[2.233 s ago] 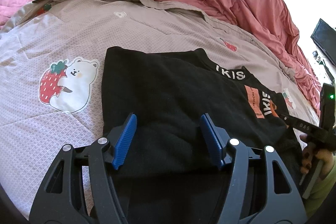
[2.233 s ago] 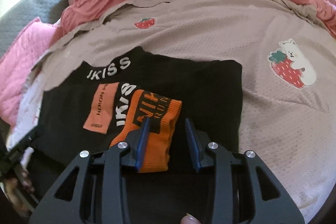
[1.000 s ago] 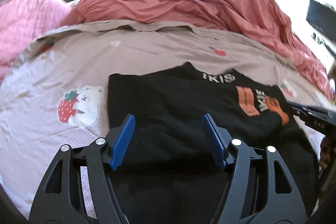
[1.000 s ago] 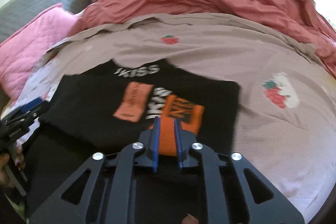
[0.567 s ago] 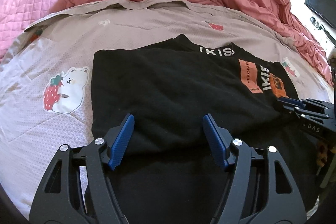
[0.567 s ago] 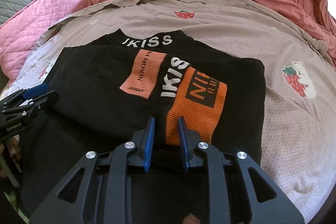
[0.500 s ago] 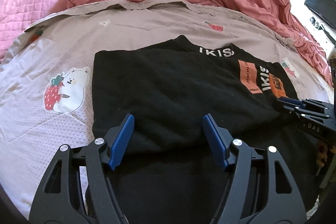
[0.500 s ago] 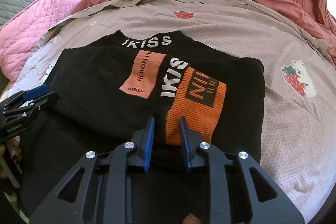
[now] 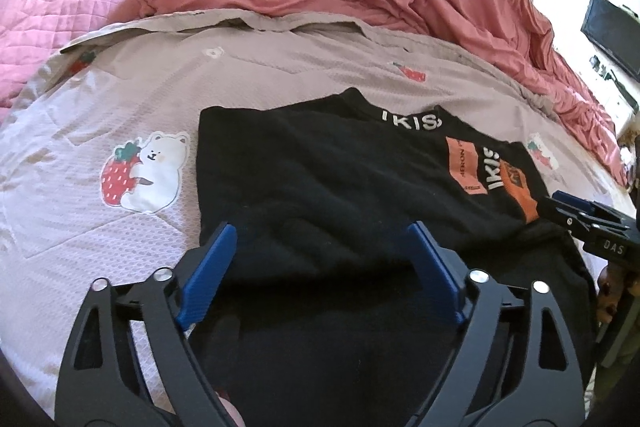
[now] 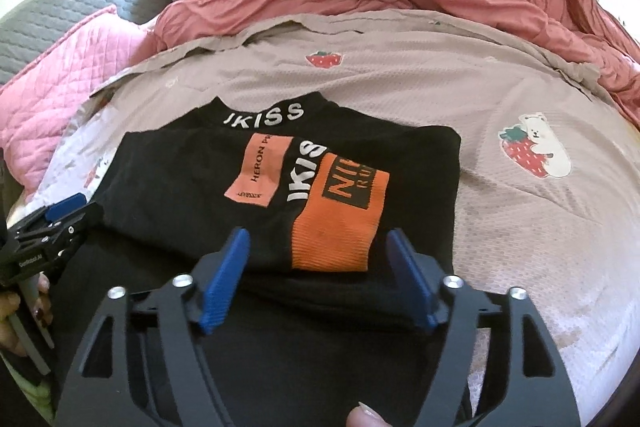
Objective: Fold small clothes
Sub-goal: 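Open the right tool and lift both tools off the shirt, then move both open tools back toward the hem of the black shirt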
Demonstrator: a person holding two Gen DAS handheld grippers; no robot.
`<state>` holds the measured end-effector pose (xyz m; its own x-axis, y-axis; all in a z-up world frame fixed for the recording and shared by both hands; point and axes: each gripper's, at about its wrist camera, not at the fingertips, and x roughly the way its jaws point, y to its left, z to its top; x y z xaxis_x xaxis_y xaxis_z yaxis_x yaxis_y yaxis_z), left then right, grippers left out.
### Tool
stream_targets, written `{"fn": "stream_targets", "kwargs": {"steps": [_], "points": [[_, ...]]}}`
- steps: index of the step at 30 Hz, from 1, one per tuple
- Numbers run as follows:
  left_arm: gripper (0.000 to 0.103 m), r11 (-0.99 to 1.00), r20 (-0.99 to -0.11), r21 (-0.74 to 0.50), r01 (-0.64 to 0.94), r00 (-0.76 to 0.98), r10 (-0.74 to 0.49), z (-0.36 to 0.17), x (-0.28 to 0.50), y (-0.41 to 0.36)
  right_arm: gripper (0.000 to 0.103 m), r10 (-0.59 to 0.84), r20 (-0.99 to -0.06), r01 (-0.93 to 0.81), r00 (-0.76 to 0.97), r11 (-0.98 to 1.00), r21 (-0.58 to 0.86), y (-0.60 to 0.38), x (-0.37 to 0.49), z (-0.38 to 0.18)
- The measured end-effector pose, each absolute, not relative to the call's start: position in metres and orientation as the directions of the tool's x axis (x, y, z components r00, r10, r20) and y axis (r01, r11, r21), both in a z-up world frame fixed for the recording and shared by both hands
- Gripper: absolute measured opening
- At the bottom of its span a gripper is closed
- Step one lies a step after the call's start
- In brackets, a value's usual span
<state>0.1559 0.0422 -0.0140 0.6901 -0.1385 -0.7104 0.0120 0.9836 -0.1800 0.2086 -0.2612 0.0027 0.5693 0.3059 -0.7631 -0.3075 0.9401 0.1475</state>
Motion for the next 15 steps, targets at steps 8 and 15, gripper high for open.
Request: {"fn": "stream_targets", "kwargs": {"steps": [8, 15], "points": [[0.093, 0.98, -0.674, -0.198, -0.007, 0.727, -0.131, -0.003, 0.139, 0.053, 0.083, 0.308, -0.753, -0.301, 0.582, 0.941, 0.152, -0.261, 0.204, 0.011], [0.093, 0.975, -0.663, -0.221, -0.039, 0.739, -0.12, 0.0, 0.129, 0.065, 0.083, 0.314, -0.743, -0.308, 0.591, 0.939, 0.151, -0.261, 0.196, 0.02]]}}
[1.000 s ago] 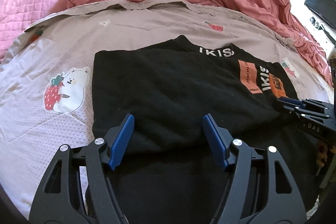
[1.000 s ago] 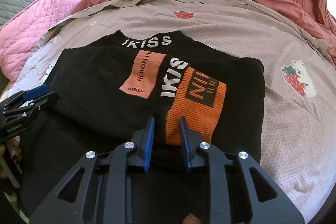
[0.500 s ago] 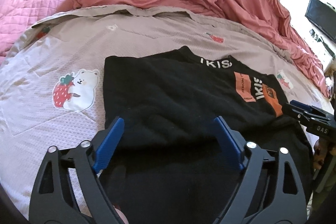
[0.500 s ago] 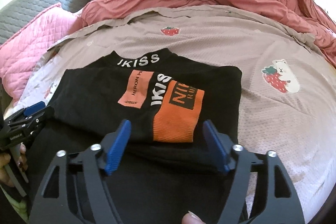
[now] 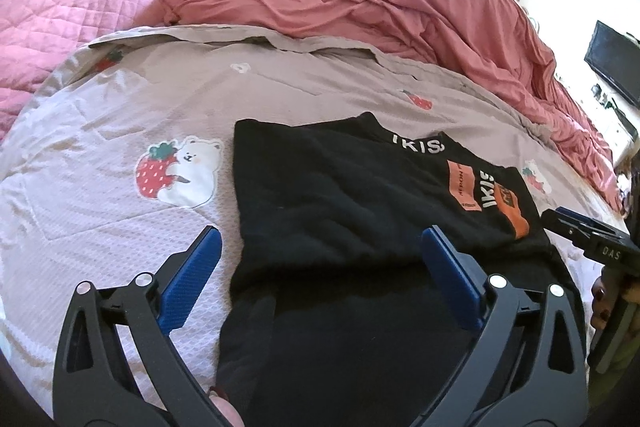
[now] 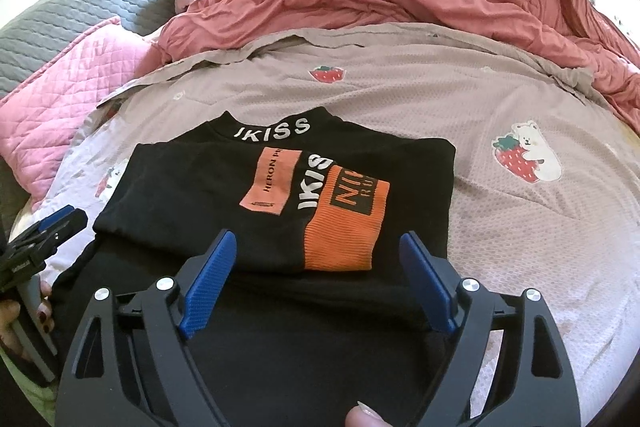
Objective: Fold small clothes
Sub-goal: 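Move both open tools back toward the hem of the black shirt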
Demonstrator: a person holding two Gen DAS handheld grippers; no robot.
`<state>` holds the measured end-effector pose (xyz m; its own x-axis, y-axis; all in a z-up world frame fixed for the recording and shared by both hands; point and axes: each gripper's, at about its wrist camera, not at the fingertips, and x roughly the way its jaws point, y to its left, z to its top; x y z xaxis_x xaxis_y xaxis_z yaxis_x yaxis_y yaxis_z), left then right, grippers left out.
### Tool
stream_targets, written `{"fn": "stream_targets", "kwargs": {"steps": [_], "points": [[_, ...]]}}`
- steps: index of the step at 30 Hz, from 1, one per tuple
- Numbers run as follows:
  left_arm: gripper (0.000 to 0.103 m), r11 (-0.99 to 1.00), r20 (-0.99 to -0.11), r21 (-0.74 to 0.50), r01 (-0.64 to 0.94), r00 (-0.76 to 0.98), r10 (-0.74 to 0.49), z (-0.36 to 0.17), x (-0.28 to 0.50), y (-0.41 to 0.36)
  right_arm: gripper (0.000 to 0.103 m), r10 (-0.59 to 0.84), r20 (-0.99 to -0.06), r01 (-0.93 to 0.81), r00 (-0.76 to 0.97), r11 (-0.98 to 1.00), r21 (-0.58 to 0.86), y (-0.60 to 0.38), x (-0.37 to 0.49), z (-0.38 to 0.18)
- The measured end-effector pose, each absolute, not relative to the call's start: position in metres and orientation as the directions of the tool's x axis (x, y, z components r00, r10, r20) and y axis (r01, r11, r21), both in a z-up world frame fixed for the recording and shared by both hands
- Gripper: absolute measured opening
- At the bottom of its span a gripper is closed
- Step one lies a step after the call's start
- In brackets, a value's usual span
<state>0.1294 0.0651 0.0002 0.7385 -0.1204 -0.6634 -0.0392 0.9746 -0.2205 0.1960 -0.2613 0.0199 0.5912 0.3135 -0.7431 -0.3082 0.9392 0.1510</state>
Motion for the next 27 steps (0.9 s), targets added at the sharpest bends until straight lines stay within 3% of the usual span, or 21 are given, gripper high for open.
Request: {"fn": "stream_targets", "kwargs": {"steps": [27], "points": [[0.093, 0.968, -0.631, -0.236, -0.089, 0.772, -0.083, 0.006, 0.08, 0.086, 0.083, 0.34, -0.727, -0.346, 0.596, 0.926, 0.15, -0.264, 0.152, 0.04]]}}
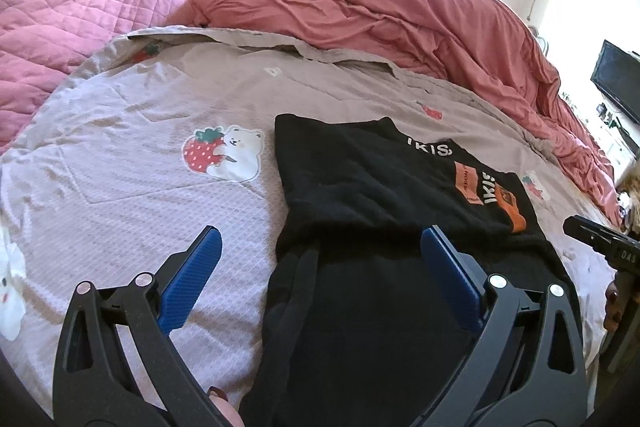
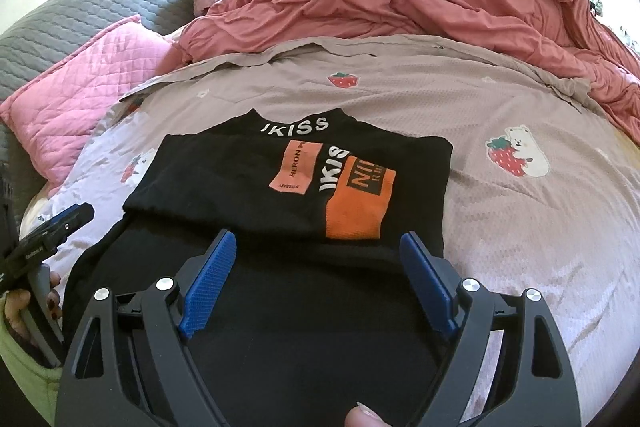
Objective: Fold small clothes
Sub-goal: 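Move both open tools back toward the hem of the black shirt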
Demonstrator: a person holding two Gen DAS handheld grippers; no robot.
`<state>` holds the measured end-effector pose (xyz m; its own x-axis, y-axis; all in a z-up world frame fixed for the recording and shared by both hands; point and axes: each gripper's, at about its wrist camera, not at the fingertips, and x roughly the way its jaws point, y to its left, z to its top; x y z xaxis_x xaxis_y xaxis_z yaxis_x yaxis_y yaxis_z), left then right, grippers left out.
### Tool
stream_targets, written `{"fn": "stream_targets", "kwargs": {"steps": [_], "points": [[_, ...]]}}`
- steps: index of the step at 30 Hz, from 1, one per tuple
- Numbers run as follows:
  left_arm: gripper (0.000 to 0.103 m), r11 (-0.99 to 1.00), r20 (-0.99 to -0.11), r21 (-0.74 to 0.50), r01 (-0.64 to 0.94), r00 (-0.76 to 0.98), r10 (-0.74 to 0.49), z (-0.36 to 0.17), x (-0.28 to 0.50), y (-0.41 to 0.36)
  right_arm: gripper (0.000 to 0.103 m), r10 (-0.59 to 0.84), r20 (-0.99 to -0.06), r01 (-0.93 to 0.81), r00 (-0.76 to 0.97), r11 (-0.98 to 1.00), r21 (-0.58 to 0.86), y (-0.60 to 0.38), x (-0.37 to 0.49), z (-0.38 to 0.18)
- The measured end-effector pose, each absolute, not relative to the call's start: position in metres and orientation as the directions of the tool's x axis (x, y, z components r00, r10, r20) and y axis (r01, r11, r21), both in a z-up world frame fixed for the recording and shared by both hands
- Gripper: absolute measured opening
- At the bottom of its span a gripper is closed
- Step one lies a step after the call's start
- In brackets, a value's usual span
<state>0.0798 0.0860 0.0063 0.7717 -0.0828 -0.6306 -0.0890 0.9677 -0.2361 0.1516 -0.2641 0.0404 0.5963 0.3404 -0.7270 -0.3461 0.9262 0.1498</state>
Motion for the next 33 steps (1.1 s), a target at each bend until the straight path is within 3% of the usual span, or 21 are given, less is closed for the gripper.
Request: {"fn": "stream_targets", "kwargs": {"steps": [14, 15, 16, 33], "points": [[0.093, 0.977, -0.628, -0.196, -0.081, 0.776, -0.062, 0.021, 0.043, 0.085, 0.083, 0.355, -0.732, -0.36, 0.581, 0.919, 0.159, -0.269, 0.123, 0.042], [0.093, 0.977, -0.63, -0.197, -0.081, 0.774, -0.063, 0.022, 0.04, 0.087, 0.085, 0.356, -0.732, -0.363, 0.581, 0.918, 0.159, -0.27, 0.12, 0.043], [0.093, 0.977, -0.631, -0.199, -0.081, 0.774, -0.064, 0.022, 0.038, 0.089, 0.098, 0.355, -0.73, -0.361, 0.584, 0.919, 0.158, -0.271, 0.118, 0.044], [0.093, 0.973, -0.686, -0.169, -0.155, 0.728, -0.003, 0.026, 0.007, 0.114, 0.098, 0.343, -0.732, -0.353, 0.589, 0.924, 0.148, -0.292, 0.089, 0.049]]}}
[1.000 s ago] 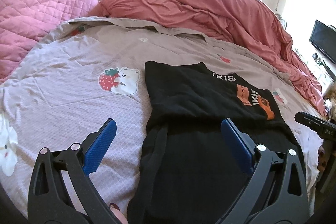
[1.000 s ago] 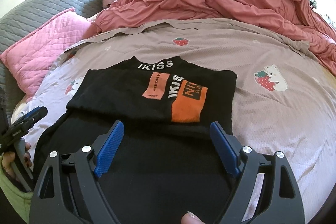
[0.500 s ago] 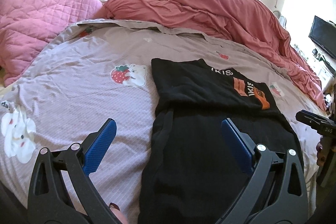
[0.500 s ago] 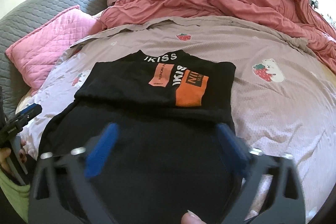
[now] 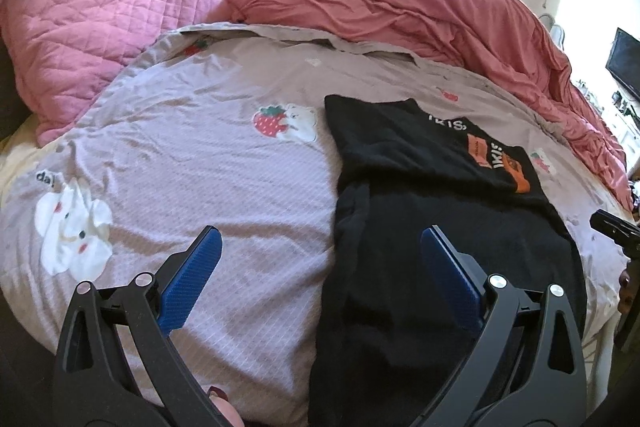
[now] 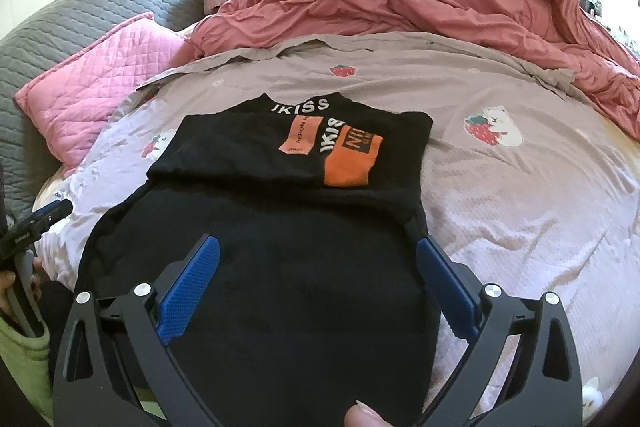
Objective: Fold small clothes
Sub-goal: 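Move both open tools back toward the hem of the black shirt, then close both tools on the black shirt hem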
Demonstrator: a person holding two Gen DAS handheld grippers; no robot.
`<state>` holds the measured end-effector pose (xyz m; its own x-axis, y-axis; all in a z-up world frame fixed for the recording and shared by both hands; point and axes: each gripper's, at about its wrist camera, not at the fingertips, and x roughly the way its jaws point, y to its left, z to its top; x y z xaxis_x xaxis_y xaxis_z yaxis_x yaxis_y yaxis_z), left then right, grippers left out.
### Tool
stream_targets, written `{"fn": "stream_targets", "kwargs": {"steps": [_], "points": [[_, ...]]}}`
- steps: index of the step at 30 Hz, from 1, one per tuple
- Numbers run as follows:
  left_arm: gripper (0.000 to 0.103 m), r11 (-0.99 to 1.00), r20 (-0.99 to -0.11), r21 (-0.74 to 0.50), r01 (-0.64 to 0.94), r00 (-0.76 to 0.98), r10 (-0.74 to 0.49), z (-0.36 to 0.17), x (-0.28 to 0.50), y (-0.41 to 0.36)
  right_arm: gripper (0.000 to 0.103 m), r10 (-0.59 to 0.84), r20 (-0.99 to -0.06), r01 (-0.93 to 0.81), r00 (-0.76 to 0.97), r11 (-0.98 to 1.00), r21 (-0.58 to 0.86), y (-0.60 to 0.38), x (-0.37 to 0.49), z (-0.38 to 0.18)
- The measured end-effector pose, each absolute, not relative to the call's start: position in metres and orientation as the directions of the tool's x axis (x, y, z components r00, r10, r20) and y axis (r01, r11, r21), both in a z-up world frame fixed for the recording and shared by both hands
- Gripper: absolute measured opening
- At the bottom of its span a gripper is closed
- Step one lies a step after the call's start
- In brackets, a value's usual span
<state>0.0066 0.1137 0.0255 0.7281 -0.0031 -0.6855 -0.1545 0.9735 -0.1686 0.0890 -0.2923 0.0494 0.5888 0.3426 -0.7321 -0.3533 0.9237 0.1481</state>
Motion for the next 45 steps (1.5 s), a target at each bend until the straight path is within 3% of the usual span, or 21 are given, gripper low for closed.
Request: {"fn": "stream_targets", "kwargs": {"steps": [27, 29, 30, 31, 33, 39, 43, 45], "points": [[0.093, 0.971, -0.788, -0.182, -0.155, 0.613, -0.049, -0.013, -0.035, 0.1, 0.097, 0.258, -0.836, -0.301, 0.484, 0.946, 0.118, -0.35, 0.033, 0.006], [0.089, 0.972, -0.791, -0.179, -0.153, 0.61, -0.05, -0.015, -0.036, 0.098, 0.091, 0.258, -0.844, -0.302, 0.47, 0.946, 0.122, -0.354, 0.028, 0.003], [0.085, 0.972, -0.793, -0.18, -0.152, 0.608, -0.051, -0.015, -0.036, 0.098, 0.079, 0.252, -0.851, -0.306, 0.462, 0.945, 0.114, -0.355, 0.026, 0.001], [0.084, 0.972, -0.794, -0.18, -0.152, 0.605, -0.053, -0.016, -0.037, 0.098, 0.074, 0.248, -0.855, -0.308, 0.456, 0.945, 0.11, -0.357, 0.025, -0.001], [0.08, 0.972, -0.798, -0.18, -0.153, 0.601, -0.053, -0.018, -0.037, 0.097, 0.071, 0.248, -0.858, -0.301, 0.449, 0.947, 0.116, -0.362, 0.023, -0.003], [0.053, 0.972, -0.808, -0.175, -0.158, 0.587, -0.05, -0.021, -0.038, 0.097, 0.042, 0.273, -0.866, -0.318, 0.419, 0.937, 0.142, -0.361, 0.023, -0.009], [0.038, 0.973, -0.811, -0.176, -0.148, 0.583, -0.058, -0.024, -0.038, 0.095, 0.037, 0.272, -0.866, -0.322, 0.419, 0.937, 0.138, -0.357, 0.024, -0.013], [0.037, 0.974, -0.813, -0.177, -0.143, 0.578, -0.063, -0.025, -0.038, 0.094, 0.036, 0.277, -0.867, -0.318, 0.413, 0.937, 0.148, -0.358, 0.025, -0.016]]}}
